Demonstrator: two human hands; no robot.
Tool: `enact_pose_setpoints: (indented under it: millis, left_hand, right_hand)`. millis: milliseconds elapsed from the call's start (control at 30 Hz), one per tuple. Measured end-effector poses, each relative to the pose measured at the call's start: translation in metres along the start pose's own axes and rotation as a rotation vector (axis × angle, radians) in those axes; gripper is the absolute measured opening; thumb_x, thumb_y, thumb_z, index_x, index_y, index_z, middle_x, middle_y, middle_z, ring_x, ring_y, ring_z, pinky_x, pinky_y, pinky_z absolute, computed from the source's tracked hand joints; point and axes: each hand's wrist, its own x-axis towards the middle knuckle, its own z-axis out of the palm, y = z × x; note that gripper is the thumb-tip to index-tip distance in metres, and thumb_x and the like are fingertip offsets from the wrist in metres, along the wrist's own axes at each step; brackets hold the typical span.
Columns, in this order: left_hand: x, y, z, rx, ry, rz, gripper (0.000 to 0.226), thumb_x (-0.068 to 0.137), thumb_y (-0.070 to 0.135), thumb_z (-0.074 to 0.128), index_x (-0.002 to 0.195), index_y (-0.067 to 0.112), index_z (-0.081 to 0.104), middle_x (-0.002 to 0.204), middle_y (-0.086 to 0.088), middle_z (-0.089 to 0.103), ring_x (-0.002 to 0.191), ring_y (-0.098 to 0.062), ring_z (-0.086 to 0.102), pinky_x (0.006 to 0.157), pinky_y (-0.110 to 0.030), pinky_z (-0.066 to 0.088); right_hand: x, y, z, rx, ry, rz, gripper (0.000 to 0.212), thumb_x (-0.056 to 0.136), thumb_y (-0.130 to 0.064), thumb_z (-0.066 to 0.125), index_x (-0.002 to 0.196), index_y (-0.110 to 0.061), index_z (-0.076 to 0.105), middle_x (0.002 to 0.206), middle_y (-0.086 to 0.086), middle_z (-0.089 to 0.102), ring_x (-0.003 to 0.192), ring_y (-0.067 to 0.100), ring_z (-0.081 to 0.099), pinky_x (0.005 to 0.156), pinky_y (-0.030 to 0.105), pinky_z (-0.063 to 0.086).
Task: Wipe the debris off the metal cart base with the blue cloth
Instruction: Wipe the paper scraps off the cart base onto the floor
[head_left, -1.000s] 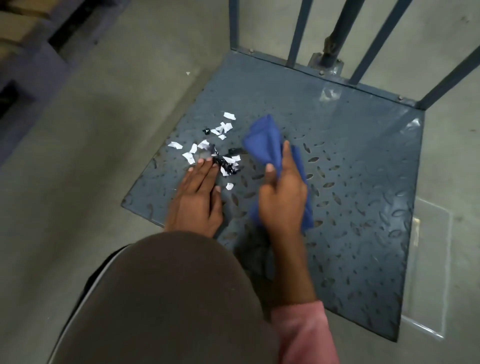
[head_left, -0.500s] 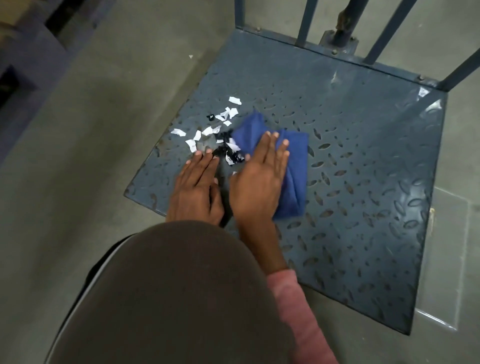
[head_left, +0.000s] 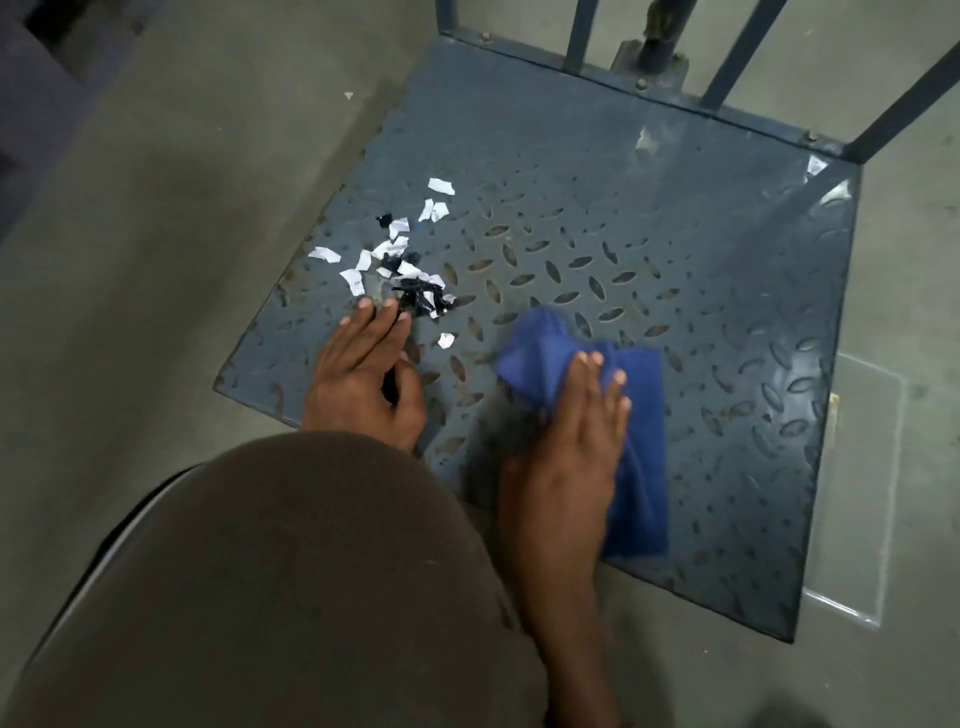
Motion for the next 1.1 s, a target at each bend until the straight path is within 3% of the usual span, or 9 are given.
enact_pose_setpoints:
  millis: [133,233,300,400,433,567,733,900,1100]
  left_hand:
    - [0.001,-0.006,0.003,-0.001,0.023,0.037,0.043,0.096,0.015,0.050,0.130,-0.001,0.070,0.141,-0.016,0.065,0.139,-0.032,0.057,0.117,-0.053,0.043]
    - [0.001,-0.009,0.005,0.003,0.036,0.045,0.045,0.095,0.016,0.047,0.130,-0.002,0.071,0.140,-0.018,0.066,0.139,-0.034,0.057,0.118,-0.052,0.042]
    - [-0.001,-0.012,0.007,0.001,0.045,0.049,0.046,0.094,0.016,0.048,0.130,-0.002,0.071,0.141,-0.019,0.065,0.139,-0.036,0.056,0.119,-0.052,0.042]
    - [-0.005,-0.016,0.005,0.007,0.031,0.062,0.044,0.099,0.015,0.049,0.135,-0.001,0.067,0.145,-0.017,0.062,0.143,-0.034,0.053,0.121,-0.053,0.039]
    - [-0.007,-0.018,0.003,0.029,0.011,0.083,0.044,0.101,0.016,0.049,0.138,0.000,0.065,0.148,-0.017,0.060,0.144,-0.034,0.051,0.122,-0.052,0.037]
    - [-0.018,-0.028,-0.009,0.221,-0.122,0.249,0.053,0.106,0.022,0.039,0.153,0.001,0.048,0.161,-0.018,0.045,0.153,-0.034,0.037,0.130,-0.041,0.016]
    - [-0.020,-0.029,-0.012,0.288,-0.142,0.285,0.055,0.106,0.024,0.034,0.153,0.000,0.047,0.161,-0.019,0.044,0.152,-0.036,0.038,0.126,-0.049,0.026]
    - [-0.020,-0.028,-0.011,0.315,-0.109,0.297,0.055,0.104,0.024,0.037,0.151,-0.002,0.050,0.158,-0.020,0.048,0.149,-0.036,0.043,0.125,-0.049,0.028]
    - [-0.024,-0.029,-0.008,0.259,-0.056,0.256,0.053,0.102,0.021,0.042,0.148,-0.003,0.053,0.156,-0.021,0.050,0.149,-0.036,0.044,0.126,-0.047,0.028]
  right_hand:
    - [0.037,-0.054,0.029,0.087,-0.149,-0.029,0.071,0.093,-0.010,0.020,0.161,-0.009,0.003,0.170,0.011,-0.004,0.156,0.027,-0.015,0.127,0.039,-0.010]
    - [0.064,-0.078,0.031,0.262,-0.224,-0.067,0.064,0.102,-0.009,0.040,0.161,-0.008,0.017,0.169,0.011,0.013,0.157,0.030,0.002,0.127,0.046,0.012]
    - [0.071,-0.074,0.017,0.284,-0.244,-0.117,0.062,0.105,-0.011,0.044,0.162,-0.012,0.018,0.169,0.007,0.017,0.156,0.030,0.012,0.125,0.046,0.021]
    - [0.055,-0.038,-0.013,0.104,-0.198,-0.194,0.066,0.103,-0.007,0.045,0.161,-0.017,0.016,0.170,0.001,0.014,0.157,0.020,0.005,0.128,0.032,0.004]
    - [0.044,-0.020,-0.020,0.061,-0.167,-0.184,0.065,0.102,-0.008,0.045,0.161,-0.016,0.017,0.169,0.001,0.015,0.157,0.019,0.005,0.128,0.032,0.001]
    - [0.000,0.028,-0.024,-0.005,-0.044,-0.146,0.055,0.106,-0.032,0.040,0.158,-0.018,0.032,0.166,0.000,0.027,0.157,0.020,0.012,0.129,0.044,0.011]
    - [-0.009,0.001,0.000,-0.042,-0.164,-0.269,0.065,0.104,-0.053,0.028,0.159,-0.020,0.031,0.167,-0.004,0.021,0.158,0.020,0.005,0.129,0.037,0.001]
    - [0.059,-0.006,0.010,-0.150,-0.185,-0.362,0.058,0.105,-0.044,0.034,0.159,-0.023,0.031,0.166,-0.005,0.026,0.157,0.020,0.010,0.128,0.037,0.004]
    - [0.089,0.013,-0.012,0.095,-0.412,-0.583,0.048,0.099,-0.029,0.056,0.147,-0.026,0.053,0.157,-0.004,0.045,0.155,0.020,0.023,0.128,0.040,0.015]
